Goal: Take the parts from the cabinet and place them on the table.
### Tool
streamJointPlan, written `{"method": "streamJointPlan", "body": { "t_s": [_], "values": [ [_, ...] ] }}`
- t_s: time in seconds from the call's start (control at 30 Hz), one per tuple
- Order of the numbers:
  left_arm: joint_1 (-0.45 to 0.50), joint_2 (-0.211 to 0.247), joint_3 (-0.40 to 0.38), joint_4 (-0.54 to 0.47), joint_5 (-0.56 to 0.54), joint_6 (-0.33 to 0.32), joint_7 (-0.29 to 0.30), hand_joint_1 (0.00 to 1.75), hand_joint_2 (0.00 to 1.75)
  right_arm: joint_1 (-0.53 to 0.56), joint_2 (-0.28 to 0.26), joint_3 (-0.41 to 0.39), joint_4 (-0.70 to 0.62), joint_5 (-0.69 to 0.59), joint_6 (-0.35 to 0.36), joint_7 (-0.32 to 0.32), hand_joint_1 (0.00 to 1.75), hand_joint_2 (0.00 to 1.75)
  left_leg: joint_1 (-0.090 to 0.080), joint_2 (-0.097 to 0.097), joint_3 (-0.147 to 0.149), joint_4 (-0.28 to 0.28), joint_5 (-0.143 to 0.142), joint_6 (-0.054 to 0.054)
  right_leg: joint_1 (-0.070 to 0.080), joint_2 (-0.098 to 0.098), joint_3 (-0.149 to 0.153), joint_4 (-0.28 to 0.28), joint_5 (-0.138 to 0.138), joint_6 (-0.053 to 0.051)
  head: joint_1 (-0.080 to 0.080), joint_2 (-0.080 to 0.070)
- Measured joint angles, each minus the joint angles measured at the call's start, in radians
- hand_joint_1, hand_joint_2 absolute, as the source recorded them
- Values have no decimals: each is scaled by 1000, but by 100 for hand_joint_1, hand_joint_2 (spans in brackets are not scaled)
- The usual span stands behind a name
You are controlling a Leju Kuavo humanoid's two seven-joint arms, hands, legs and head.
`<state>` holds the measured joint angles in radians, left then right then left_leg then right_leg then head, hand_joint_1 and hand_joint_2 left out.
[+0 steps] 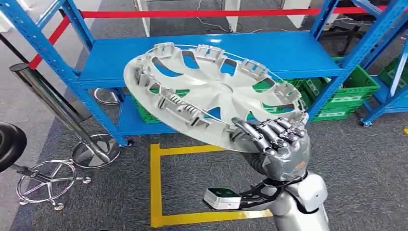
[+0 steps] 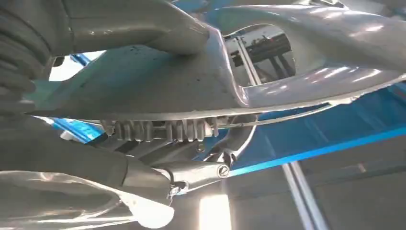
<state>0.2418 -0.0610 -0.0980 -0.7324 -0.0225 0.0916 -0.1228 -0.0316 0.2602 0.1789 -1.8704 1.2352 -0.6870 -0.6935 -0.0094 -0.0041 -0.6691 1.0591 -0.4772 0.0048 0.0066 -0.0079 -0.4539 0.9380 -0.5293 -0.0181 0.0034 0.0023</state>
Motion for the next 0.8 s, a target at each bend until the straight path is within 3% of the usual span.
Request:
{"method": "streamJointPlan", "body": {
  "t_s": [0.07,0.1,0.13,0.17,0.2,0.23,0.27,0.3,0.33,0.43,0.47,0.5,0.57,0.6,0.63,0.67,0.7,0.77,0.8],
  "values": [
    [2,0,2,0,0,0,0,0,0,2,0,0,0,0,0,0,175,175,6,0,-29,151,-119,-10,1,-2,-31,9,20,-1,1,0],
    [2,0,3,0,0,0,0,0,0,3,0,0,1,0,0,0,175,175,7,0,-38,219,-143,-14,1,-5,-49,16,28,-1,0,0],
    [2,0,4,0,0,0,0,0,0,4,0,0,1,0,0,0,175,175,7,0,-37,260,-135,-16,1,-7,-66,25,34,-1,0,0],
    [2,0,5,0,0,0,0,0,0,5,0,0,1,0,0,0,175,175,8,0,-19,260,-101,-17,1,-8,-85,35,40,0,0,0],
    [2,0,5,-1,0,0,0,0,0,5,0,0,1,0,0,0,175,175,8,1,15,223,-59,-15,1,-9,-104,46,45,1,0,0],
    [2,0,5,-1,0,0,0,0,0,6,0,0,1,0,0,0,175,175,8,0,67,151,-28,-11,2,-8,-119,56,49,3,0,0],
    [3,0,6,-3,-1,0,0,0,0,6,0,0,1,0,0,0,175,175,5,0,129,60,-22,-2,1,-8,-130,65,53,6,-1,0],
    [3,3,7,-4,-2,0,1,0,0,7,0,0,1,1,-1,0,175,175,0,0,173,-13,-53,9,6,-9,-139,73,56,11,1,0],
    [3,3,8,-7,-3,0,1,0,0,9,0,0,1,5,-1,1,175,175,-1,0,192,-55,-67,12,3,-10,-145,77,64,16,1,0],
    [13,1,9,-12,-10,0,12,0,0,16,0,0,-1,3,-1,0,175,175,-4,0,172,-65,-41,26,1,-11,-159,70,92,35,0,0],
    [17,-1,11,-18,-12,0,17,0,0,22,-2,-2,-2,1,-1,0,175,175,6,7,175,-84,-33,30,1,-1,-170,77,68,40,-2,0],
    [19,-3,16,-23,-13,1,24,0,0,27,-4,-2,-3,1,-1,0,175,175,8,6,164,-84,-22,37,0,3,-187,103,22,47,5,0],
    [24,-8,21,-33,-21,2,27,0,0,40,-13,-5,-12,0,-1,0,175,175,10,7,140,-81,-6,38,-9,4,-219,241,-84,60,9,0],
    [25,-10,23,-34,-25,2,30,0,0,48,-18,-9,-19,0,-1,0,175,175,11,8,127,-79,3,37,-14,4,-233,319,-118,67,8,0],
    [25,-12,24,-34,-31,2,31,0,0,57,-23,-14,-27,-1,-1,0,175,175,13,8,116,-75,11,35,-18,4,-235,359,-118,72,8,0],
    [25,-14,24,-34,-33,2,31,0,0,65,-27,-21,-34,-1,-1,0,175,175,17,9,103,-71,17,32,-22,4,-220,361,-93,78,8,0],
    [24,-15,25,-33,-36,2,25,0,0,69,-31,-28,-42,0,-1,0,175,175,22,9,90,-65,23,26,-27,4,-186,325,-51,84,9,0],
    [13,-19,25,-27,-37,0,-3,0,0,68,-35,-41,-61,3,-1,0,175,175,31,8,65,-48,32,12,-41,4,-77,165,12,100,9,0],
    [3,-18,25,-21,-33,3,-16,0,0,62,-37,-48,-70,4,-1,0,175,175,26,6,52,-39,37,4,-43,9,-30,85,-20,116,16,0]
  ]
}}
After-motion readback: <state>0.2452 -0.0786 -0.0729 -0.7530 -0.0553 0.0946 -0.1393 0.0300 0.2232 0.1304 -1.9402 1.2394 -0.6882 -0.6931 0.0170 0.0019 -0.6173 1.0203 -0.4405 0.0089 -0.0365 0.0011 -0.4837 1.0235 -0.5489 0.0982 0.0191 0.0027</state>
